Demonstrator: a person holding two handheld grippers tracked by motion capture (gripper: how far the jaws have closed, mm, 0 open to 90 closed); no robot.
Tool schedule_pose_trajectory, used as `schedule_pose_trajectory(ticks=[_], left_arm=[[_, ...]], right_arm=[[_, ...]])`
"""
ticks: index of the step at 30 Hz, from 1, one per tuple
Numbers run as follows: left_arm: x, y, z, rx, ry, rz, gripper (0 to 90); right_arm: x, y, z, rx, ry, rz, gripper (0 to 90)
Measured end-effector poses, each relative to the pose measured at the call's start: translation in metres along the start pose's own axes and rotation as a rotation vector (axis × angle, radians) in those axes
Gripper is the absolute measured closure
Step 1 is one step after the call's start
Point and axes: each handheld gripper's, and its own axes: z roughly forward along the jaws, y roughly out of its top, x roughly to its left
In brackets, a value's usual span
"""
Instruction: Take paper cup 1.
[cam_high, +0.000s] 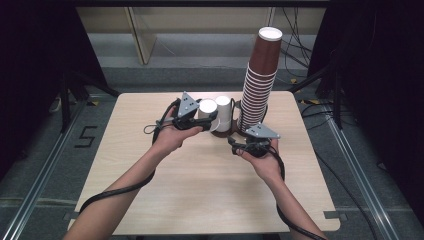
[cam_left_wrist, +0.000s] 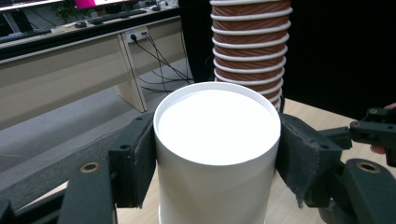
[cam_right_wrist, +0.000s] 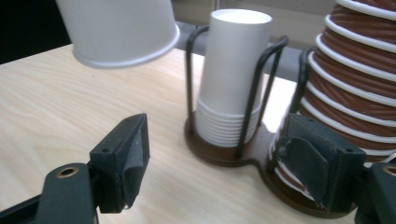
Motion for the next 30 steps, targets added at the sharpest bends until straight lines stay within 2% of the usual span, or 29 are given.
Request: schedule_pose_trajectory(ticks=[3, 4, 5, 6, 7, 12, 15, 17, 18, 19, 20, 21, 23, 27, 29, 30], left_arm=[[-0.008, -0.006, -0.005, 0.028, -0.027, 0.009, 33.2], [-0.008, -0.006, -0.005, 0.028, -0.027, 0.009, 33.1], [-0.012, -0.009, -0.007, 0.039, -0.036, 0.016, 33.1], [-0.018, -0.014, -0.010, 0.046, -0.051, 0.025, 33.1], [-0.018, -0.014, -0.010, 0.046, -0.051, 0.025, 33.1], [-0.030, -0.024, -0.018, 0.061, -0.086, 0.021, 33.2], [-0.040, -0.029, -0.023, 0.076, -0.112, 0.028, 33.1], [-0.042, -0.030, -0.023, 0.076, -0.118, 0.028, 33.1], [-0.045, -0.032, -0.025, 0.083, -0.133, 0.019, 33.2], [-0.045, -0.032, -0.025, 0.083, -0.133, 0.019, 33.2], [-0.051, -0.035, -0.027, 0.089, -0.151, 0.020, 33.2], [-0.053, -0.036, -0.028, 0.095, -0.158, 0.026, 33.2], [-0.059, -0.039, -0.030, 0.102, -0.172, 0.033, 33.2], [-0.065, -0.041, -0.032, 0.107, -0.181, 0.062, 33.1], [-0.069, -0.042, -0.034, 0.107, -0.185, 0.070, 33.1], [-0.071, -0.044, -0.037, 0.113, -0.191, 0.075, 33.1]], right_arm=[[0.008, -0.001, -0.007, -0.024, 0.026, -0.028, 23.2], [0.013, -0.002, -0.008, -0.026, 0.039, -0.008, 22.9], [0.013, -0.002, -0.008, -0.026, 0.039, -0.008, 22.9], [0.020, -0.004, -0.013, -0.024, 0.063, -0.038, 22.2], [0.025, -0.005, -0.016, -0.012, 0.074, -0.013, 22.1], [0.032, -0.012, -0.026, -0.013, 0.108, -0.033, 21.7], [0.036, -0.017, -0.033, -0.004, 0.107, -0.027, 21.4], [0.036, -0.019, -0.036, -0.006, 0.113, -0.041, 21.3], [0.035, -0.023, -0.040, -0.019, 0.110, -0.069, 21.3], [0.035, -0.023, -0.040, -0.019, 0.110, -0.069, 21.3], [0.038, -0.027, -0.045, -0.003, 0.110, -0.030, 21.2], [0.038, -0.029, -0.045, -0.017, 0.115, -0.052, 21.2], [0.041, -0.032, -0.047, -0.017, 0.136, -0.036, 21.0], [0.044, -0.038, -0.054, -0.010, 0.129, -0.043, 20.9], [0.047, -0.040, -0.056, -0.018, 0.135, -0.059, 20.6], [0.049, -0.043, -0.058, -0.028, 0.134, -0.087, 20.3]])
